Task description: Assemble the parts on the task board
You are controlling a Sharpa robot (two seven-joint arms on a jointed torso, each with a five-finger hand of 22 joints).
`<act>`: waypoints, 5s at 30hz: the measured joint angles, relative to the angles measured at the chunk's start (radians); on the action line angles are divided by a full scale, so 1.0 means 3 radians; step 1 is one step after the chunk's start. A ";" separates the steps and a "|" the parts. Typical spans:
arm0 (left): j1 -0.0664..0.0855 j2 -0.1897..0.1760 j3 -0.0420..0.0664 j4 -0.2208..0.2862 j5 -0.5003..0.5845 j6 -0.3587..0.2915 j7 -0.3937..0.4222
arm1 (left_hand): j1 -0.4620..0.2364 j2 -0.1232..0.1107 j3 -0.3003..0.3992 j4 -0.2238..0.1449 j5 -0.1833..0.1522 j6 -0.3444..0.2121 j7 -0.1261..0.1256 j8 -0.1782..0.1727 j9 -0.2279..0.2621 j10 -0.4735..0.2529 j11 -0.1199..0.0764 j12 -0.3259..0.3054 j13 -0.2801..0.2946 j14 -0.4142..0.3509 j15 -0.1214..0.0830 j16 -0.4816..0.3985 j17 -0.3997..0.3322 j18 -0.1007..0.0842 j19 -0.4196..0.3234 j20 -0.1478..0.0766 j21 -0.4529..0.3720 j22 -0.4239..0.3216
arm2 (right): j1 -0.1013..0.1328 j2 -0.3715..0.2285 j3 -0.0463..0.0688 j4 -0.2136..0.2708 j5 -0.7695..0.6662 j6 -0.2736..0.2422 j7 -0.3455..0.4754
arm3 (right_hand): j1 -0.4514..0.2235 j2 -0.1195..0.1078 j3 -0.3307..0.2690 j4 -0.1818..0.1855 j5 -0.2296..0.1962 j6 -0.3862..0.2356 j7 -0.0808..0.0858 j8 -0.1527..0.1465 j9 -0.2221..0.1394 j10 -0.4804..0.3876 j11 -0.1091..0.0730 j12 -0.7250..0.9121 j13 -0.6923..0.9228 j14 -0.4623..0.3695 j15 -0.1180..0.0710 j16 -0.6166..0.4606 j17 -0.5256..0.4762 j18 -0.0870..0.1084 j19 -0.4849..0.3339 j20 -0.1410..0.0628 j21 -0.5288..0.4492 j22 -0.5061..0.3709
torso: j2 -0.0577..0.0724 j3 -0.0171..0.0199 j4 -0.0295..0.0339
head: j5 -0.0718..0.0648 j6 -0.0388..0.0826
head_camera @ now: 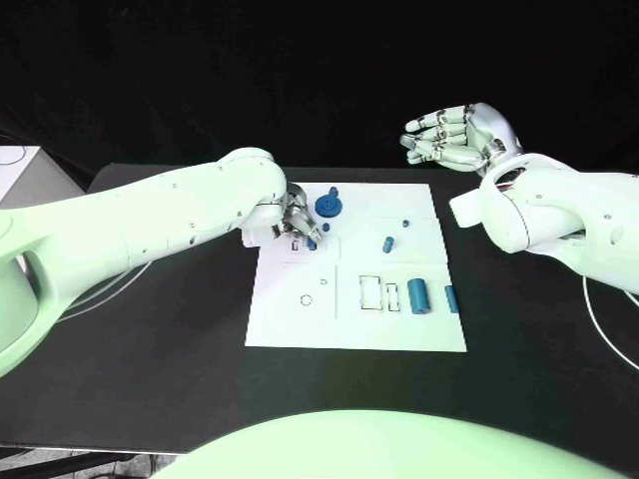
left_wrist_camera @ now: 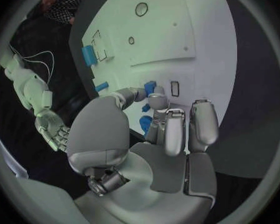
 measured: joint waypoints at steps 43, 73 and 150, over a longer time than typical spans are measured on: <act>-0.0007 -0.0082 0.0001 0.0015 0.0019 0.0012 -0.0012 | -0.0164 -0.0002 -0.0574 0.0196 -0.1194 0.0243 -0.0159 -0.0189 -0.0013 0.0026 -0.0018 0.0009 0.0053 -0.0013 -0.0012 0.0000 -0.0001 0.0000 0.0025 -0.0001 -0.0041 -0.0015 | 0.0000 -0.0014 0.0000 0.0008 0.0013 0.0006 0.0000 | -0.0027 0.0027 -0.0002 0.0002 -0.0013 0.0013 0.0012 -0.0026 -0.0006 0.0000 0.0000 0.0000 0.0000 0.0000 0.0000 -0.0026 -0.0045 0.0000 0.0000 0.0000 0.0000 -0.0057 | -0.0007 -0.0008 0.0006 | -0.0016 0.0000; 0.0027 -0.0411 0.0292 0.0253 0.0197 -0.0300 0.0120 | 0.0341 -0.0014 -0.0810 0.0416 -0.1267 -0.0105 -0.0004 -0.0340 0.0006 -0.0538 0.0103 -0.0449 -0.0626 0.0002 0.0057 -0.0222 -0.0032 0.0000 -0.0345 0.0066 -0.0378 -0.0547 | -0.0020 -0.0026 0.0000 -0.0010 0.0042 0.0008 0.0006 | -0.0101 0.0048 -0.0075 0.0055 -0.0040 0.0013 0.0012 -0.0039 -0.0013 -0.0012 0.0012 0.0000 0.0000 0.0000 0.0000 -0.0039 -0.0098 0.0000 0.0000 0.0000 0.0000 -0.0123 | -0.0009 0.0000 0.0006 | -0.0021 0.0029; 0.0106 0.0192 0.0227 -0.1002 -0.0091 0.0016 0.0438 | 0.0181 0.0074 -0.1170 0.0526 -0.1279 -0.0102 0.0055 -0.0470 -0.0281 -0.0623 0.0165 -0.0439 -0.0715 -0.0007 0.0151 -0.0164 -0.0001 0.0000 -0.0291 0.0137 -0.0368 -0.0450 | -0.0019 -0.0030 0.0001 0.0046 0.0044 0.0016 0.0005 | -0.0101 0.0048 -0.0083 0.0047 -0.0040 0.0012 0.0011 -0.0051 -0.0015 -0.0012 0.0012 0.0000 0.0000 0.0000 0.0000 -0.0039 -0.0116 0.0000 0.0000 0.0000 0.0000 -0.0144 | 0.0119 -0.0019 -0.0046 | 0.0016 0.0175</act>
